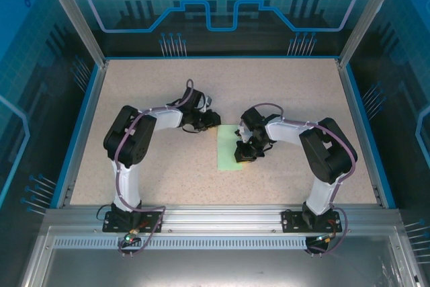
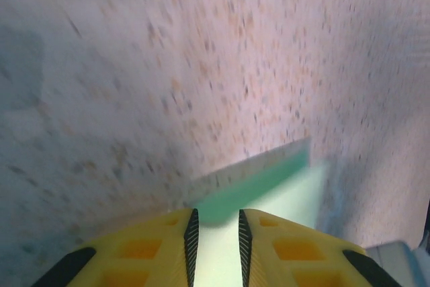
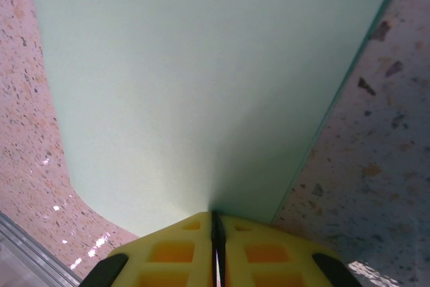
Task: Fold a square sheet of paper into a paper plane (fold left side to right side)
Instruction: First fold the square sheet of paper in half at the center of the table.
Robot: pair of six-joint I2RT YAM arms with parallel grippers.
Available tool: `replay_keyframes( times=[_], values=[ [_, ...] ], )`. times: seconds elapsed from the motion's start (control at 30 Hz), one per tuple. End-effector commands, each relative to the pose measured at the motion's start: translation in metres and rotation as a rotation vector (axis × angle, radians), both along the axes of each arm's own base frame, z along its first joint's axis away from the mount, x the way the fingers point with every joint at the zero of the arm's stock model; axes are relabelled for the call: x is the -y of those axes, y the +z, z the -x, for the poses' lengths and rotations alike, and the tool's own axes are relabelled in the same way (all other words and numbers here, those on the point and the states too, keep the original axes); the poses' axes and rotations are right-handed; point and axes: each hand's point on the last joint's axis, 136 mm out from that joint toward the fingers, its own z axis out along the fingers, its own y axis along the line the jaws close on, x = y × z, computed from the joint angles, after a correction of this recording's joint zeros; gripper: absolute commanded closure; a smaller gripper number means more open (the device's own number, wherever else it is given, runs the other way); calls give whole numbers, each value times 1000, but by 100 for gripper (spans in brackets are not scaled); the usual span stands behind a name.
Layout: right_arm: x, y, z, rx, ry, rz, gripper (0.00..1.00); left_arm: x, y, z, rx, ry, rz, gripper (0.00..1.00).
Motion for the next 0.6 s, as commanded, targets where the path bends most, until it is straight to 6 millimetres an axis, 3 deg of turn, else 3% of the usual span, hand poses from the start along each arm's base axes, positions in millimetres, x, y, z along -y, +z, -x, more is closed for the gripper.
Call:
replay_keyframes(
  times=[0.0, 0.27, 0.43, 0.57],
  values=[
    [45, -33, 29, -93, 10, 227, 89, -5, 10, -10, 30, 5, -11, 75],
    [43, -35, 28, -97, 10, 220, 89, 7, 25, 19, 51, -39, 88, 77],
    [43, -36, 29, -104, 11, 222, 89, 29, 19, 35, 36, -91, 125, 79],
    [43, -35, 28, -103, 11, 223, 89, 35, 8, 35, 20, -95, 119, 80]
  ],
)
